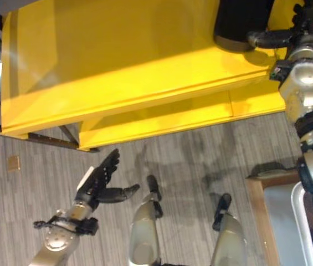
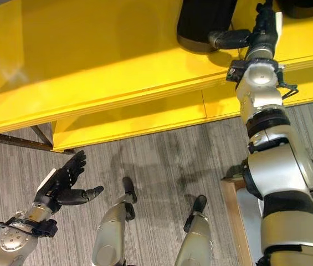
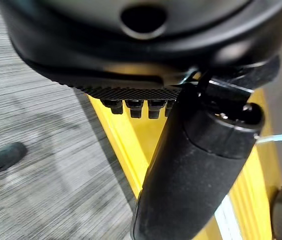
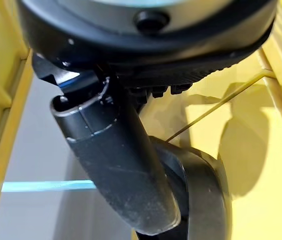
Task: Move parts from the plastic box to the shelf.
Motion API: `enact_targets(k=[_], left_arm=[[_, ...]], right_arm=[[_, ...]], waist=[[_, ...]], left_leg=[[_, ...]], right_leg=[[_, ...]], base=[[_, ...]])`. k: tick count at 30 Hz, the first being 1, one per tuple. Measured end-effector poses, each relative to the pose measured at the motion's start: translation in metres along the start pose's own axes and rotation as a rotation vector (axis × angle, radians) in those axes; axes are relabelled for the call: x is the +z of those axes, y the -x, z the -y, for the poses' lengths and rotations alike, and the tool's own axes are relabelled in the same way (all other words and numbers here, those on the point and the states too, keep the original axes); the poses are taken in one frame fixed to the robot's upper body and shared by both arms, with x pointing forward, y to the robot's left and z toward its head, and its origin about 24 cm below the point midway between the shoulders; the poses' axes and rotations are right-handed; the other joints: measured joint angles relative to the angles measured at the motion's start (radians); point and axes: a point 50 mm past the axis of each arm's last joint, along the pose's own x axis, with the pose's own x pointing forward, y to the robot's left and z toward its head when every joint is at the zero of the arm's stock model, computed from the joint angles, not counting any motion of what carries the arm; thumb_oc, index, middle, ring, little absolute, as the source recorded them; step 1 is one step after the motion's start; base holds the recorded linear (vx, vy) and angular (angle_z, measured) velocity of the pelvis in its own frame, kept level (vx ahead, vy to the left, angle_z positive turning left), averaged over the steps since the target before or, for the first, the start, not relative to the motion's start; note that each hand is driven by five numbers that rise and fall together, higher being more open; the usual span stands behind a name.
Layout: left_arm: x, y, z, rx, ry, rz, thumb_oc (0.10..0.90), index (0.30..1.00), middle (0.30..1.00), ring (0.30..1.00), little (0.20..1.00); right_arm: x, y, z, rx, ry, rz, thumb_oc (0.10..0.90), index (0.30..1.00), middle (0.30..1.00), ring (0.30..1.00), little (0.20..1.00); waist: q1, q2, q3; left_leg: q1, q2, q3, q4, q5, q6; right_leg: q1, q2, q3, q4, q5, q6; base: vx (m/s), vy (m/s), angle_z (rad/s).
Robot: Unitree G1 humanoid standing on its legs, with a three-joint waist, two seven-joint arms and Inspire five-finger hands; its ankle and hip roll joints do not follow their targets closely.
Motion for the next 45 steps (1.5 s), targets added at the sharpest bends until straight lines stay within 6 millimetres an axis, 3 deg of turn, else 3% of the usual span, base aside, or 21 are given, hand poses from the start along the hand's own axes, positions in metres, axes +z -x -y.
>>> enact_targets(k=[8,22,32,39,45], left_arm=[[0.000,0.000,0.001,-0.004,0.001,-0.001,0.900,1.000,1.000,1.000,1.000],[-0.001,0.001,0.000,0.015,0.000,-0.007,0.900,1.000,1.000,1.000,1.000],[-0.004,0.004,0.000,0.019,0.002,-0.020,0.900,1.000,1.000,1.000,1.000],[-0.005,0.004,0.000,0.021,0.002,-0.021,0.900,1.000,1.000,1.000,1.000],[-0.005,0.004,0.000,0.017,0.002,-0.021,0.900,1.000,1.000,1.000,1.000]], right_arm=[[0.001,-0.001,-0.003,0.000,-0.031,-0.018,0.900,1.000,1.000,1.000,1.000],[0.004,-0.006,0.040,-0.157,-0.050,-0.044,0.900,1.000,1.000,1.000,1.000],[0.011,-0.007,0.051,-0.179,0.019,-0.014,0.900,1.000,1.000,1.000,1.000],[0.012,-0.007,0.063,-0.201,0.084,-0.021,0.900,1.000,1.000,1.000,1.000],[0.010,-0.007,0.060,-0.156,0.253,-0.025,0.900,1.000,1.000,1.000,1.000]], waist=[[0.027,0.000,0.000],[0.081,0.011,-0.006],[0.101,0.042,-0.010],[0.107,0.042,-0.010],[0.107,0.042,-0.010]], left_leg=[[-0.009,0.000,-0.020,-0.009,0.015,-0.001],[-0.052,-0.025,-0.069,-0.034,0.038,-0.003],[-0.080,-0.037,-0.091,-0.027,0.041,-0.003],[-0.087,-0.047,-0.114,-0.026,0.046,-0.003],[-0.089,-0.048,-0.119,-0.024,0.050,-0.003]], right_leg=[[-0.017,-0.002,-0.010,0.045,-0.022,-0.007],[-0.066,-0.035,-0.048,0.130,-0.076,-0.020],[-0.088,-0.051,-0.060,0.163,-0.093,-0.020],[-0.086,-0.065,-0.079,0.186,-0.108,-0.021],[-0.085,-0.067,-0.082,0.193,-0.109,-0.019]], base=[[0.01,-0.015,0.06],[-0.01,0.002,0.12],[-0.01,0.005,0.05],[0.00,0.018,0.10],[0.00,0.002,0.01]])
